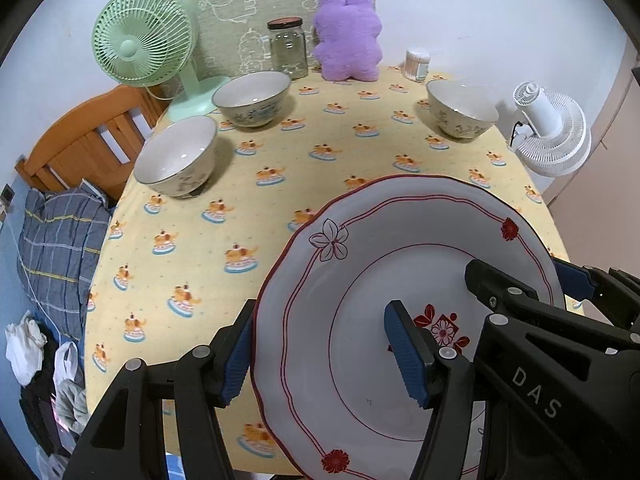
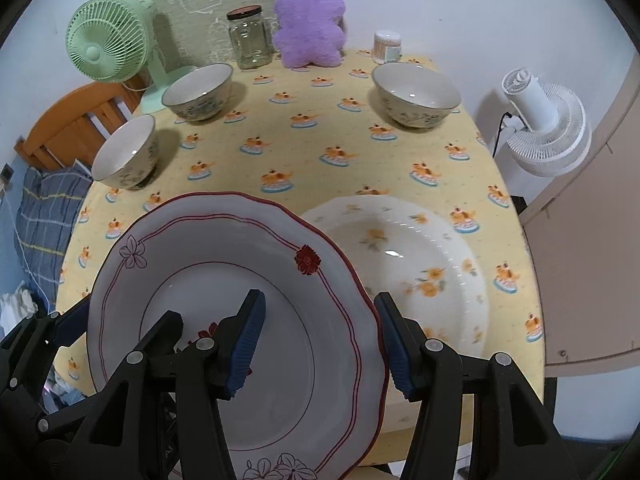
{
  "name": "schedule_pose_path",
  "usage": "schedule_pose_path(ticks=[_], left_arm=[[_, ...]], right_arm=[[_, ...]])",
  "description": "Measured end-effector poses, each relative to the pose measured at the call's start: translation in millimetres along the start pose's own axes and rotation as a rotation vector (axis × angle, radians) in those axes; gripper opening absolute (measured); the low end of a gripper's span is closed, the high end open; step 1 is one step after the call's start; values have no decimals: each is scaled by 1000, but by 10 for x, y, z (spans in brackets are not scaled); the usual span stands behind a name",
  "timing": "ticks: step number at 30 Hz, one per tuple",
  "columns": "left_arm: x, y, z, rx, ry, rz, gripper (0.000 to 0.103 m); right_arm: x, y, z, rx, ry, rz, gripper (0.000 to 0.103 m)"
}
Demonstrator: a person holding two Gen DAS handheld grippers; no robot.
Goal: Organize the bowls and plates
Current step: 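Lift the red-rim plate with both grippers toward the plate stack, then carry the red-rim plate with both grippers over the floral plate stack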
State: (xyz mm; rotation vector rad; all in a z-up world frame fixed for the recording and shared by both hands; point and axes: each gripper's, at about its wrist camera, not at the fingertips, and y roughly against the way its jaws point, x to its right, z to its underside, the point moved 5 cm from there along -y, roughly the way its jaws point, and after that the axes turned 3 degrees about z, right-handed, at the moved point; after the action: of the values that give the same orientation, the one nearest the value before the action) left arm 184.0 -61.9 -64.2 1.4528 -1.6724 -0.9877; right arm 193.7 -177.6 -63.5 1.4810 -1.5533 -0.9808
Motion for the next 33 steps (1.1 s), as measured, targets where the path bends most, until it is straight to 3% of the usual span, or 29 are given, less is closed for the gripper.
schedule_pose_path(ticks=[19, 33], left_arm=[[824, -419, -34, -53, 9, 23, 64], [1015, -784, -76, -115, 23, 6, 64]], right_arm=[[857, -354, 2, -57, -6, 25, 60], [1078, -711, -53, -107, -4, 34, 59]])
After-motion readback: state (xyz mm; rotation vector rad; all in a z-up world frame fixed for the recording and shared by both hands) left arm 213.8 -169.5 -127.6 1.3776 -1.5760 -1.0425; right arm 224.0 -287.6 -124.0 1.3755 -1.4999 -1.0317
